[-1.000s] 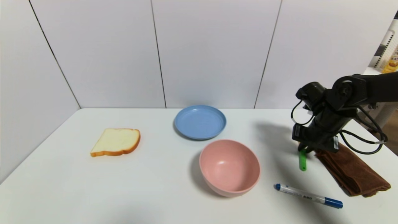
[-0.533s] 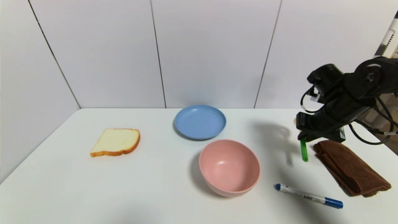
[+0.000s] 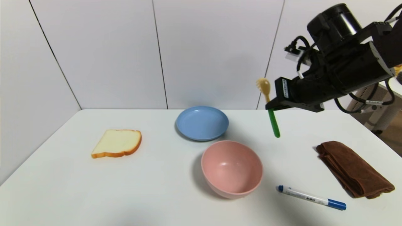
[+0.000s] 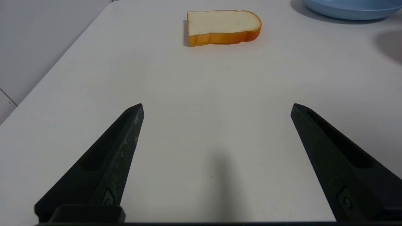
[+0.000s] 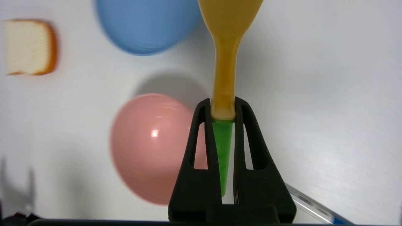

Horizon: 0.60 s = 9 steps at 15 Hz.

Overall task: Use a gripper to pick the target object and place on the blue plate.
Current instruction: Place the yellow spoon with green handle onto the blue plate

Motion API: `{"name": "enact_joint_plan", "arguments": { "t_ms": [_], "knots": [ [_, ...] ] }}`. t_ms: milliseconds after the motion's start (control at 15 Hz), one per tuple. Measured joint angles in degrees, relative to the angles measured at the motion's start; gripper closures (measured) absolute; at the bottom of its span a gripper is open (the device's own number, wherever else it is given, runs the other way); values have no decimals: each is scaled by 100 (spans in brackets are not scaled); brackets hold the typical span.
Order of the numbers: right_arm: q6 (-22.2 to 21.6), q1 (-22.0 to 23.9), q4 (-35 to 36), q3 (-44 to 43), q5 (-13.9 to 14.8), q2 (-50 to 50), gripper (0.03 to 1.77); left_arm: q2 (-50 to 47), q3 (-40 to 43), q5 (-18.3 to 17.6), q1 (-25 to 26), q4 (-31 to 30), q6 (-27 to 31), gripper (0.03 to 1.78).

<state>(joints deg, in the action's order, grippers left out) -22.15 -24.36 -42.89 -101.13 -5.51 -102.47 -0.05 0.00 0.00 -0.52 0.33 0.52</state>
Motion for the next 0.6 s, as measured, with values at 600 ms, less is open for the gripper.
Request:
{"name": "enact_joint_plan", "arguments": {
  "t_ms": [600],
  "knots": [
    [1089,-1001,2244,-1072,11,-2186,163,0,0,-2,0,2,0,12]
  ]
}}
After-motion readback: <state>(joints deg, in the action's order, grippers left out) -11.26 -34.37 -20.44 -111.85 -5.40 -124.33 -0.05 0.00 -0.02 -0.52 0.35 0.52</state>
